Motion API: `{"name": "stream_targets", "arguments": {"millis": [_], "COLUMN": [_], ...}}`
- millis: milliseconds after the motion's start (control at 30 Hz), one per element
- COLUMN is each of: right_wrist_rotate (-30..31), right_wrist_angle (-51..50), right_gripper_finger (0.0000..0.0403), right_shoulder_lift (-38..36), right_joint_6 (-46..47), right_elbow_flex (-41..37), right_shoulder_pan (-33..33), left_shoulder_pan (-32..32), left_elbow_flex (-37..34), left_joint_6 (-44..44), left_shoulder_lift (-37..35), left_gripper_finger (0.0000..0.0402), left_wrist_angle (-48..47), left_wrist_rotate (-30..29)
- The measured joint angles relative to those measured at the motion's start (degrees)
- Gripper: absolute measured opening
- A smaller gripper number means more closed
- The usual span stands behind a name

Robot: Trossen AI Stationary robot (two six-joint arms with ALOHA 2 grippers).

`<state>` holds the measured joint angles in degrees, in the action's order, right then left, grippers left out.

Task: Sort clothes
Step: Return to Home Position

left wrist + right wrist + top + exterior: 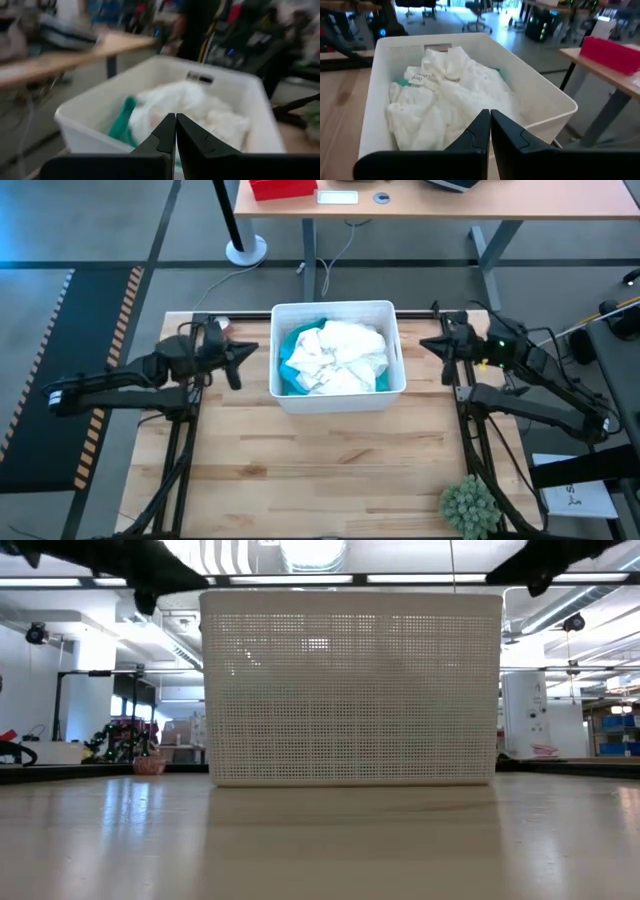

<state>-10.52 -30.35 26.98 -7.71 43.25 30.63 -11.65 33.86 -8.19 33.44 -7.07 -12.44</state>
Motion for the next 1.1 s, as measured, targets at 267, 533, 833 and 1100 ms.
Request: {"name": "stream_targets", "arguments": {"millis": [267,533,833,1100], "right_wrist_rotate": [-0.2,-0.2,-2.2,19.5], "right_wrist_angle": [14.0,25.0,35.9,34.4], "right_gripper_finger": [0.0,0.0,0.0,0.0], "right_shoulder_lift": [-13.1,-23.1,-26.7,-26.8], "right_joint_6": [2.3,8.7,11.3,3.9], "right_elbow_flex": [-15.3,-31.7,-42.5,-42.5], "right_shoulder_pan": [0.0,0.0,-4.8,-18.7], "left_shoulder_pan": [3.4,3.5,3.4,3.4], "left_elbow_flex": [-13.2,-20.5,-21.4,-25.7], "left_joint_6": [5.3,6.0,7.8,7.4], "left_shoulder_lift": [-10.4,-15.6,-20.4,-24.2], "left_gripper_finger": [0.0,0.0,0.0,0.0], "left_wrist_angle": [17.7,19.3,16.7,16.3], "left_wrist_rotate": [2.5,2.6,1.0,-3.7]}}
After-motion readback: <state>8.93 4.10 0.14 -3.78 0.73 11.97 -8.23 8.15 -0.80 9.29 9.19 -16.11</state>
